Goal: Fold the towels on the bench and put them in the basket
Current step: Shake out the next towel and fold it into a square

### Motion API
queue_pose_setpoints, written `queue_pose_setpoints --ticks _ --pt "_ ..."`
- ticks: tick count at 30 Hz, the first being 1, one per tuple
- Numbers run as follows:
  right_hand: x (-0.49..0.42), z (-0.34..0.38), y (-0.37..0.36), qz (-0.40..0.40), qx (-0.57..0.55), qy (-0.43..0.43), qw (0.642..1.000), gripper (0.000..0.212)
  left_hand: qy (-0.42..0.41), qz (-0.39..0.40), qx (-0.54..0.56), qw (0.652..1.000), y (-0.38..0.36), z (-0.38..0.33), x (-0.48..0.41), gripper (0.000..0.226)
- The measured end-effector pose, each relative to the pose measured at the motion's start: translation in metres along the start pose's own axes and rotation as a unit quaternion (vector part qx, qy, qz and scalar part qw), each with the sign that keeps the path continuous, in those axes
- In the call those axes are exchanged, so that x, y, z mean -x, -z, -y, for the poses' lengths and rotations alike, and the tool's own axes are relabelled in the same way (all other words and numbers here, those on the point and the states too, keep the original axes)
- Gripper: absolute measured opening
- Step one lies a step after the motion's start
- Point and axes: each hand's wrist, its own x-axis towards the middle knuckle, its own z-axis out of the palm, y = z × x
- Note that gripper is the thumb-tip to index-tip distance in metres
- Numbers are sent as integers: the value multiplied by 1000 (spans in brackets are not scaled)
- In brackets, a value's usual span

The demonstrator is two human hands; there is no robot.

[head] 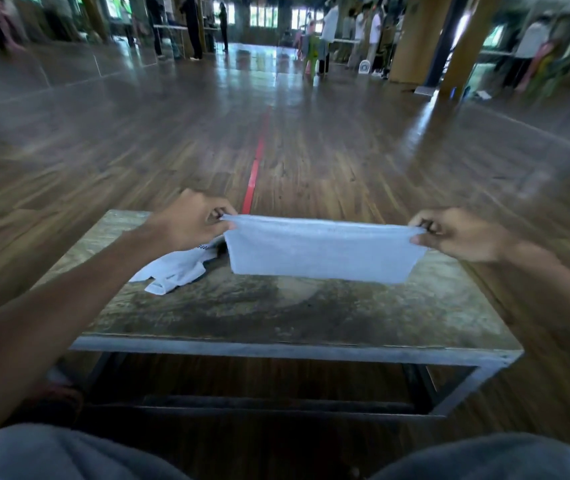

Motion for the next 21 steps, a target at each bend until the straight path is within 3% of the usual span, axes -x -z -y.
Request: queue_pose_setpoints --ticks 4,7,10,14,21 --pt "9 -14 -17 75 -55 -30 995 12 14 84 87 993 -4 3 20 13" --pt "15 -21 -29 110 -106 -53 987 15 48 150 195 968 -10 8 36 16" --pt "20 -23 -50 141 -189 -93 967 17 82 206 223 949 -30 18 50 18" --pt "13 -35 -94 150 -223 -140 953 17 124 195 217 948 -75 37 63 13" --pt "-21 -56 -148 92 -265 -178 943 12 180 118 173 961 -137 53 48 18"
